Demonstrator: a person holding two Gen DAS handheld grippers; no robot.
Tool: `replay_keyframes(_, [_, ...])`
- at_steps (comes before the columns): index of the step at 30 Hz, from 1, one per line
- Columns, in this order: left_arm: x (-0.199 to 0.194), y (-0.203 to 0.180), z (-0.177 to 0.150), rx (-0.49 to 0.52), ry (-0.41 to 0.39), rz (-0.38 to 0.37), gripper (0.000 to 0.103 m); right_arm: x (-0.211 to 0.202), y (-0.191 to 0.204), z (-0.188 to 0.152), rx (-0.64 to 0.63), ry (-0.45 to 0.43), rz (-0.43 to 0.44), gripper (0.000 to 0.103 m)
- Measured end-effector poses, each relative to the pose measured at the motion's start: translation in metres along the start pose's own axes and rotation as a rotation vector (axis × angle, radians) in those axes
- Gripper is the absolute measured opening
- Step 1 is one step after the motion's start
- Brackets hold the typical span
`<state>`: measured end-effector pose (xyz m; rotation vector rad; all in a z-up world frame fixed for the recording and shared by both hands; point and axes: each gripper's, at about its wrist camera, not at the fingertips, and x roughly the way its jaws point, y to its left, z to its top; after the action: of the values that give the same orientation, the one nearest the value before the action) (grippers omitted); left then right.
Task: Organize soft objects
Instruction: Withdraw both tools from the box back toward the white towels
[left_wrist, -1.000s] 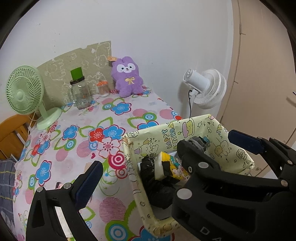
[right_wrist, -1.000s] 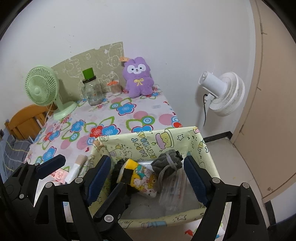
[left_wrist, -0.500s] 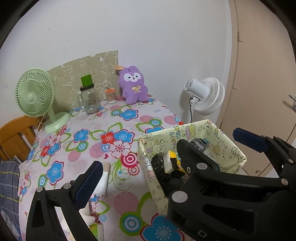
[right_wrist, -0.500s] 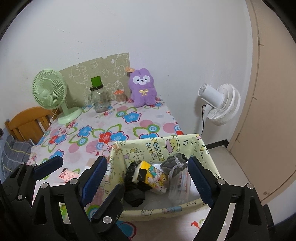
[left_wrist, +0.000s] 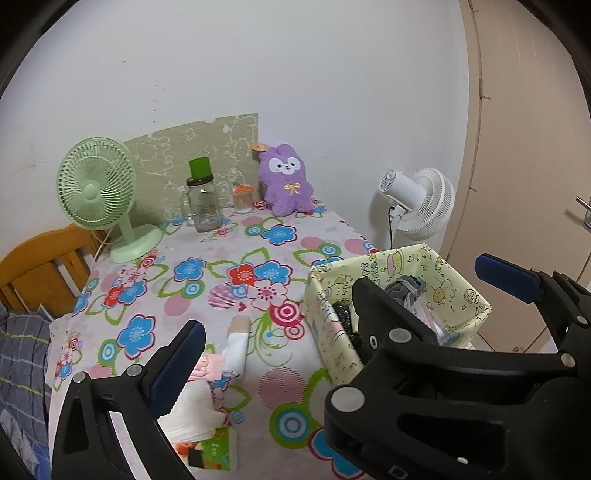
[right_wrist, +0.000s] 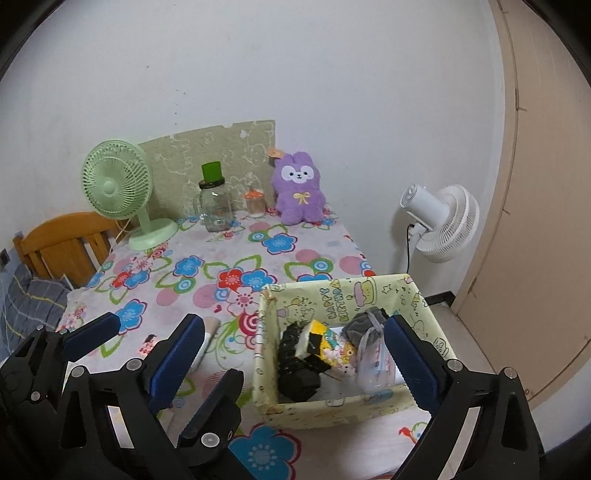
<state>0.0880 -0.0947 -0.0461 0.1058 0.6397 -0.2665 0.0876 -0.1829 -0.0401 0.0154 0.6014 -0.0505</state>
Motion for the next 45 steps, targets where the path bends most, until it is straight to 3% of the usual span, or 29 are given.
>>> replay_keyframes(20, [-0.016,0.044,-0.031,-0.041,-0.001,0.062,0.102,-0.007,0.05,-0.02,-0.048,-0.01,0.075,0.101])
replay_keyframes(45, [0.032,0.09,-0.071,-0.108,0.151,0.125,0.102,0.053,0.092,-0.052,-0.081,0.107,0.135,0.101])
